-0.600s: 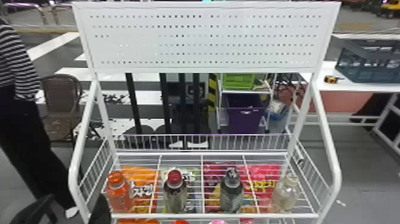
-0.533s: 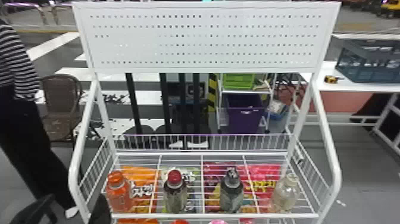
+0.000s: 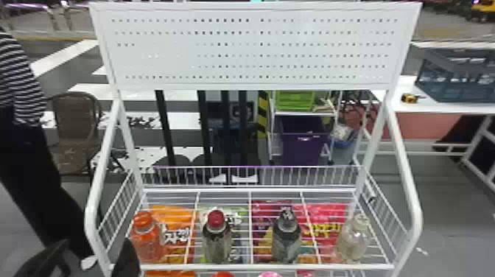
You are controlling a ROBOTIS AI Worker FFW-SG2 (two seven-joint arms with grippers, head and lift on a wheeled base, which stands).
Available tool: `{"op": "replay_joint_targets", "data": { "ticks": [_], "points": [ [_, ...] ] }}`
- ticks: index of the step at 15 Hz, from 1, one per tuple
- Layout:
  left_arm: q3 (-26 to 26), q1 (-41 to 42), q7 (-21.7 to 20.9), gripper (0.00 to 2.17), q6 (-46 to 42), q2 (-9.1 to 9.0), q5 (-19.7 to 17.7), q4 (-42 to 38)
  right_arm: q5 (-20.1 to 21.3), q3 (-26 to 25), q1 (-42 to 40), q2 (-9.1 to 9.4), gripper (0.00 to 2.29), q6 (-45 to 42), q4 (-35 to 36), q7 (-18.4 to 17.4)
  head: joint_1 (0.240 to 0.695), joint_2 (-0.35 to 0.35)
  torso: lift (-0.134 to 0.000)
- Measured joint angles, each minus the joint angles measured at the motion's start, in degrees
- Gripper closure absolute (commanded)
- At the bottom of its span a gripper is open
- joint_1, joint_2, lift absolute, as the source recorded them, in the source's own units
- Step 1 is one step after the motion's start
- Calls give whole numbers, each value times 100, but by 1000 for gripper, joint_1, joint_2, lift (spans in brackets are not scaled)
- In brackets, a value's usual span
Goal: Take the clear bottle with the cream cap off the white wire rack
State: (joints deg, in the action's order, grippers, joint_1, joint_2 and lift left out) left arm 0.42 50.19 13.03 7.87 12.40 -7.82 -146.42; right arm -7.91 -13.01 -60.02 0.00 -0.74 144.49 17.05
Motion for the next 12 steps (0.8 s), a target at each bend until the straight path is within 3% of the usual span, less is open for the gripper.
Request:
{"op": "replay_joint_targets", "data": {
  "ticks": [4, 10, 12],
  "points": [
    [-87, 36, 7, 144, -17, -10, 36, -9, 45, 63, 459, 0, 90, 7, -584, 0, 499, 0, 0],
    [-427, 133, 10, 144, 19, 20, 268, -67, 591, 665, 1845, 0, 117, -80, -2484, -176, 499, 0, 0],
    [-496, 139, 17, 144, 80, 33, 335, -118, 730, 807, 2342, 0, 120, -316, -3125, -385, 499, 0, 0]
  ]
}}
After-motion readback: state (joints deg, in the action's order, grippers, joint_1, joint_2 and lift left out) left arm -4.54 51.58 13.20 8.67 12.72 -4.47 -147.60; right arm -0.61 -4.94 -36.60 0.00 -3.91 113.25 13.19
